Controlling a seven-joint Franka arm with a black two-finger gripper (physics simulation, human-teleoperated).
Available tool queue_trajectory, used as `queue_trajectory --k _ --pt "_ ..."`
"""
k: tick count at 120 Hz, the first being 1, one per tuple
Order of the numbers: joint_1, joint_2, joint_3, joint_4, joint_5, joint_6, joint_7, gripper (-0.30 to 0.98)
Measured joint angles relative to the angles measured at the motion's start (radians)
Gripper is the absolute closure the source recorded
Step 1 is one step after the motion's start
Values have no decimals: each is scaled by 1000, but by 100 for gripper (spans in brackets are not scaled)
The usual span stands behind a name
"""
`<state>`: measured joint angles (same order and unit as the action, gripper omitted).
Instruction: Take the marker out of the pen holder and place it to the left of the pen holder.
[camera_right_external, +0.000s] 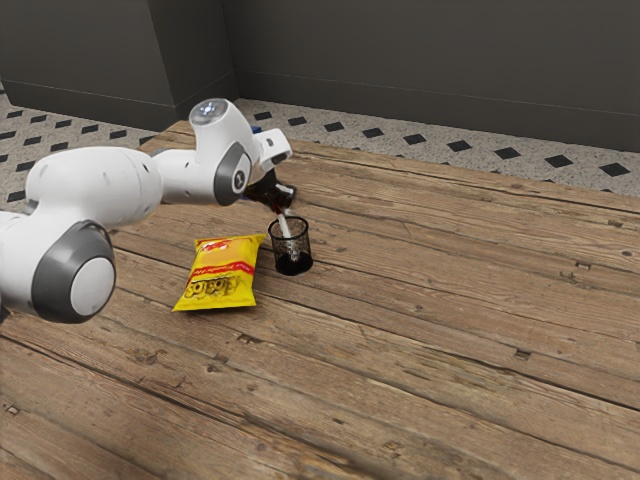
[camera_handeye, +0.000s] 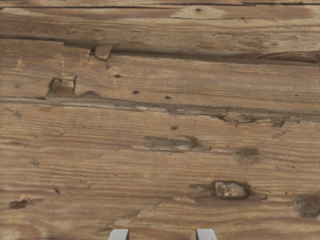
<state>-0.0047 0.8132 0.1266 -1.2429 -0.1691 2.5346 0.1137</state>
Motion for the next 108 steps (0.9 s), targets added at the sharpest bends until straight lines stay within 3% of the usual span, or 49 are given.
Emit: queue_trajectory --k 28,47,72,87,108 --pt "-4 -41 12 -37 18 4 -18 74" --pt "-59 -150 51 -126 31 5 -37 76" --pt "-89 -357 65 -266 168 -3 -62 76" --pt "-38 -405 66 -321 215 -52 -75 76" --pt "76 -371 61 -328 246 -120 -87 76"
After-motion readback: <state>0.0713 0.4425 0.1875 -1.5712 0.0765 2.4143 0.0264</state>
